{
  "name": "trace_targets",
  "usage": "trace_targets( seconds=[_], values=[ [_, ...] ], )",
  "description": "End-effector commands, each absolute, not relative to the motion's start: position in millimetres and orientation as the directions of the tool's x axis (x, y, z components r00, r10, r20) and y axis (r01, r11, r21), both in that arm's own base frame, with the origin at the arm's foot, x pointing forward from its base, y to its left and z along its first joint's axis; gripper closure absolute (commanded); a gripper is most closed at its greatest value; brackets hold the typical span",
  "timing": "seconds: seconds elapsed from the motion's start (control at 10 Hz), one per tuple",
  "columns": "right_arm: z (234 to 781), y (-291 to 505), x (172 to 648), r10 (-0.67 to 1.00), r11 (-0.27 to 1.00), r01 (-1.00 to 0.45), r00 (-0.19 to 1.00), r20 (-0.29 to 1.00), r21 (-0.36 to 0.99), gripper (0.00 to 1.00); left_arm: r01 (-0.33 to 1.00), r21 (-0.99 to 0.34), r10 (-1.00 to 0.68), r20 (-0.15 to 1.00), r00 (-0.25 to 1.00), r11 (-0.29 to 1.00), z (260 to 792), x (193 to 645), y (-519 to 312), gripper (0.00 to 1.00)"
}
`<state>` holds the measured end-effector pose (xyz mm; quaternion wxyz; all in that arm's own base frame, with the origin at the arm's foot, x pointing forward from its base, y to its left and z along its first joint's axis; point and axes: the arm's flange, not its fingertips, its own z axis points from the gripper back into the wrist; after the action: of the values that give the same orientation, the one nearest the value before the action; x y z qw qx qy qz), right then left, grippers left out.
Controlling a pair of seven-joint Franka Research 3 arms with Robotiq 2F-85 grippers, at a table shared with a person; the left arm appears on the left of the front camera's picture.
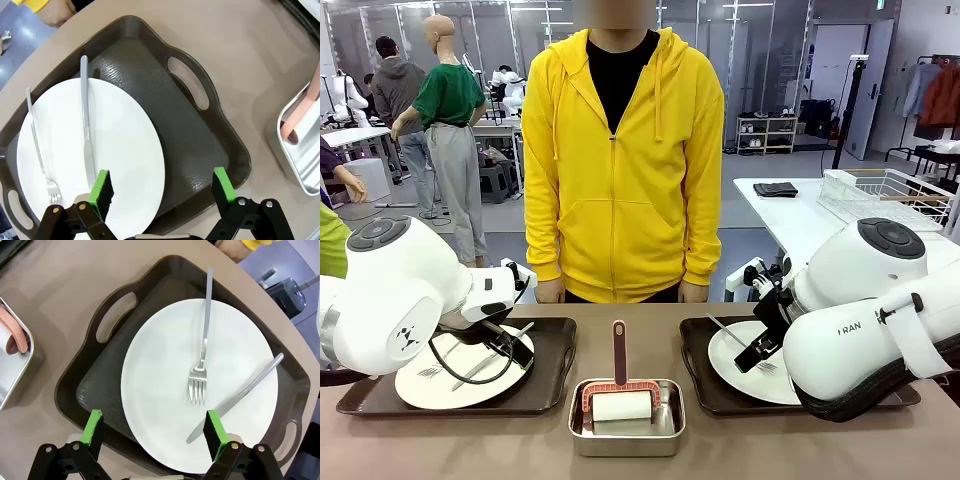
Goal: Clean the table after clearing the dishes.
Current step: When the left (or right) Handle tray is removed, use the left hand (or right hand) to clean the left (or right) side of the table with the Lint Roller.
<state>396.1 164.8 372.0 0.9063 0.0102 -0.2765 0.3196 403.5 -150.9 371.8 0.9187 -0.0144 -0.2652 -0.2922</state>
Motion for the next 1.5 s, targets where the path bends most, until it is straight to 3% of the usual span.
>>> trace_targets(
  seconds=[0.0, 1.1, 1.2, 1.4],
  values=[
    [372.0, 164.8, 396.1, 0.573, 0.796, -0.585, 0.643, 0.508, -0.158, 0.0, 0.545, 0.129, -0.53, 0.496, 0.688, 0.829, 371.8, 403.4, -151.1, 0.0],
    [372.0, 164.2, 396.4, 0.574, 0.795, -0.585, 0.643, 0.507, -0.159, 0.0, 0.545, 0.129, -0.53, 0.496, 0.688, 0.828, 371.8, 403.3, -151.3, 0.0],
    [383.9, 159.0, 408.7, 0.55, 0.805, -0.585, 0.668, 0.501, -0.104, 0.0, 0.55, 0.166, -0.558, 0.453, 0.695, 0.819, 386.3, 414.3, -147.4, 0.0],
    [404.5, 149.3, 425.7, 0.52, 0.798, -0.603, 0.682, 0.514, -0.008, 0.0, 0.573, 0.091, -0.548, 0.444, 0.709, 0.815, 410.1, 422.4, -138.9, 0.0]
  ],
)
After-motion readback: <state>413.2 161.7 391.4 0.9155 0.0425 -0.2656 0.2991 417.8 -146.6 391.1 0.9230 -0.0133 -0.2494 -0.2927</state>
